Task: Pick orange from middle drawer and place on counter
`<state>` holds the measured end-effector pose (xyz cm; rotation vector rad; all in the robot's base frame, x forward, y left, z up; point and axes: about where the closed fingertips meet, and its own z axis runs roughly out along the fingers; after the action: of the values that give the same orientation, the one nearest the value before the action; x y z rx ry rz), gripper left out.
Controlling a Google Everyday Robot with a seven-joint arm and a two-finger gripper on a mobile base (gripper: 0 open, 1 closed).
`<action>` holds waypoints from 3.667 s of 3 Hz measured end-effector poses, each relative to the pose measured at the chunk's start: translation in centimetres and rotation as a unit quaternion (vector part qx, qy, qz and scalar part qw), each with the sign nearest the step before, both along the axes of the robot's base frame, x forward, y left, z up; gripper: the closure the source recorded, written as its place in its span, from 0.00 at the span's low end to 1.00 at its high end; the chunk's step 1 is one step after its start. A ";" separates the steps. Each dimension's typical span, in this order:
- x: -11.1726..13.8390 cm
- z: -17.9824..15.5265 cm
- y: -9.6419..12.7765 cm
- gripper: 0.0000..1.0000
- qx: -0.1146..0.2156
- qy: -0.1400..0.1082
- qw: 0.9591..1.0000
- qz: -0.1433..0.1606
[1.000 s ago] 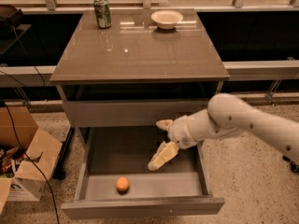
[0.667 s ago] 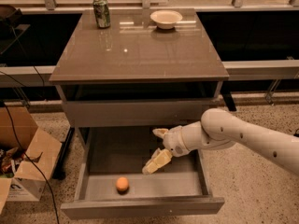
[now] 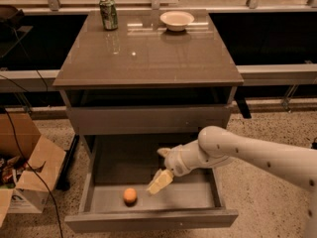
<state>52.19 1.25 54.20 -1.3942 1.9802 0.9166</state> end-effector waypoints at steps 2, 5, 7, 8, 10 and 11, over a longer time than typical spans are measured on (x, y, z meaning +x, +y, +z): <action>0.4 -8.3 3.0 0.00 -0.028 -0.001 1.000 -0.005; 1.3 -16.0 6.6 0.00 -0.011 0.016 0.999 -0.032; 1.0 -17.3 8.2 0.19 0.001 0.023 0.999 -0.046; 0.1 -17.6 8.5 0.42 0.002 0.030 0.998 -0.051; -0.5 -16.4 8.3 0.96 0.020 0.029 0.997 -0.068; 1.3 -13.0 6.9 1.00 0.080 0.036 0.993 -0.083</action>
Offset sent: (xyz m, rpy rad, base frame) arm 0.0114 0.0454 -0.1335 -0.0640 -0.0109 -0.0248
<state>53.54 8.11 41.21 -1.1048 1.9939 1.0354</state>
